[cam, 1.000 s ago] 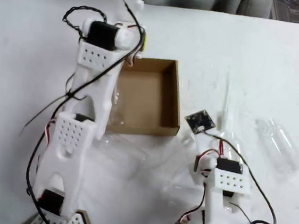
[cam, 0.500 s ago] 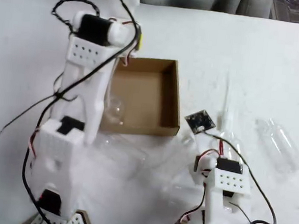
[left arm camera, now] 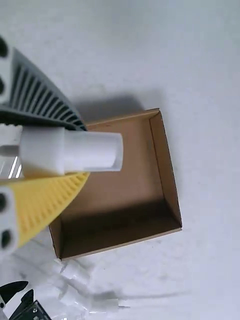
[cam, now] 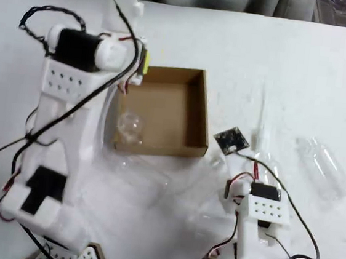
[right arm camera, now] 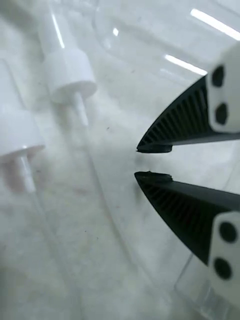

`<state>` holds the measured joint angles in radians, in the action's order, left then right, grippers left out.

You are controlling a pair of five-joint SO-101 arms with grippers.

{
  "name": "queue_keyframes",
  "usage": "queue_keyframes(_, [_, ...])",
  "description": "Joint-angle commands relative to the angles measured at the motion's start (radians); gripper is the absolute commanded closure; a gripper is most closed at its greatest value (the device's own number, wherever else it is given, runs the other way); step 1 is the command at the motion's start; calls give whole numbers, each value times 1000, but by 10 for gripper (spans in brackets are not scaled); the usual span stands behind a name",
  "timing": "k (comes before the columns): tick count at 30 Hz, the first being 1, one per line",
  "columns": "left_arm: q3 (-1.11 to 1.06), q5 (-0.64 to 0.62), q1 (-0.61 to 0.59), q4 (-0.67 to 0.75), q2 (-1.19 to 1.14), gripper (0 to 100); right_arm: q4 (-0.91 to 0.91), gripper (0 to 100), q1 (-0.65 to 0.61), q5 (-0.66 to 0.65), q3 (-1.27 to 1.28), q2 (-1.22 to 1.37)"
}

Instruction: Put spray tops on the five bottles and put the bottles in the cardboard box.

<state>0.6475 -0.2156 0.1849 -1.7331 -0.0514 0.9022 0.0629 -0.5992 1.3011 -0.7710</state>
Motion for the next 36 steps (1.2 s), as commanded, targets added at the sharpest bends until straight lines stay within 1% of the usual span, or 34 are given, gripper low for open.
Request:
queue_keyframes(1, [-152,6,-5,127,191,981,-13,957,13,-8,-5,-13])
queue_keyframes(5, [-425,6,-8,333,415,981,-13,957,13,-8,-5,-13])
queue_keyframes(11, [-893,5,-8,732,748,980,-12,957,13,-8,-5,-13])
queue_keyframes(17, [-1249,5,-8,1076,1006,980,-12,957,13,-8,-5,-13])
queue_keyframes(21, [-1419,5,-8,1267,1132,980,-12,957,13,-8,-5,-13])
queue_keyframes(26, [-1570,5,-8,1439,1227,980,-13,957,13,-8,-5,-13])
queue_keyframes(36, [-1817,11,-8,1884,1259,980,-13,957,13,-8,-5,-13])
